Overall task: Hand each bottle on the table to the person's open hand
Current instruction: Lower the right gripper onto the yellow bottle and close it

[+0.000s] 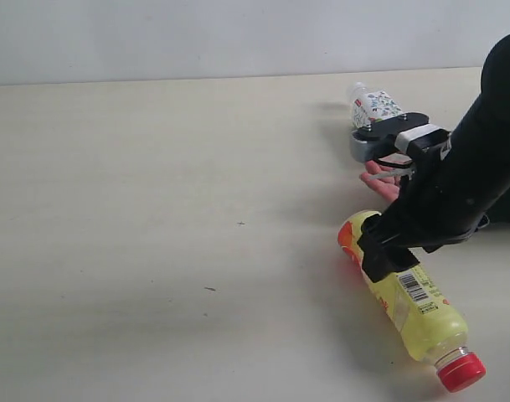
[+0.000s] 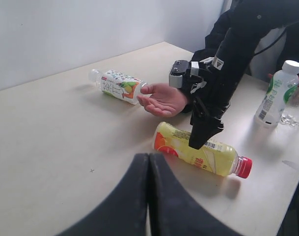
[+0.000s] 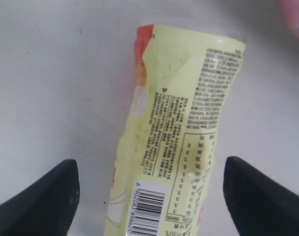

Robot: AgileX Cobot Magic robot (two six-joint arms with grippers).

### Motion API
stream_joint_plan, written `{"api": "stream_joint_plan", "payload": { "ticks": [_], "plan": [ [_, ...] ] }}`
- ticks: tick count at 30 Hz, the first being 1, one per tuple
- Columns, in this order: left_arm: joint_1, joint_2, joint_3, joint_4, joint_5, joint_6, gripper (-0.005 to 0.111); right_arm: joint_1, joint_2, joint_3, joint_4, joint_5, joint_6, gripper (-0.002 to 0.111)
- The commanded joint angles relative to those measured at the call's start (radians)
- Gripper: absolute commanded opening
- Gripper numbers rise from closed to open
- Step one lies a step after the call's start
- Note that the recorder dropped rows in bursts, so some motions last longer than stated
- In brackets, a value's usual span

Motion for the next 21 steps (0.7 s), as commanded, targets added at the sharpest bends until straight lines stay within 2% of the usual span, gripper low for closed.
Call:
{"api": "stream_joint_plan", "payload": {
  "ticks": [1, 11, 21],
  "plan": [
    [-0.003, -0.004, 0.006, 0.010, -0.006, -0.002, 0.000, 0.001, 0.003, -0.006, -0.059, 0.005, 0.054, 0.076],
    [-0.003, -0.004, 0.006, 0.010, -0.008, -0.002, 0.000, 0.001, 0.136, -0.006, -0.025, 0.075, 0.057, 0.076],
    [-0.003, -0.004, 0.006, 0.010, -0.008, -0.002, 0.000, 0.001, 0.272, -0.006, -0.019, 0.020, 0.049, 0.075]
  ]
}}
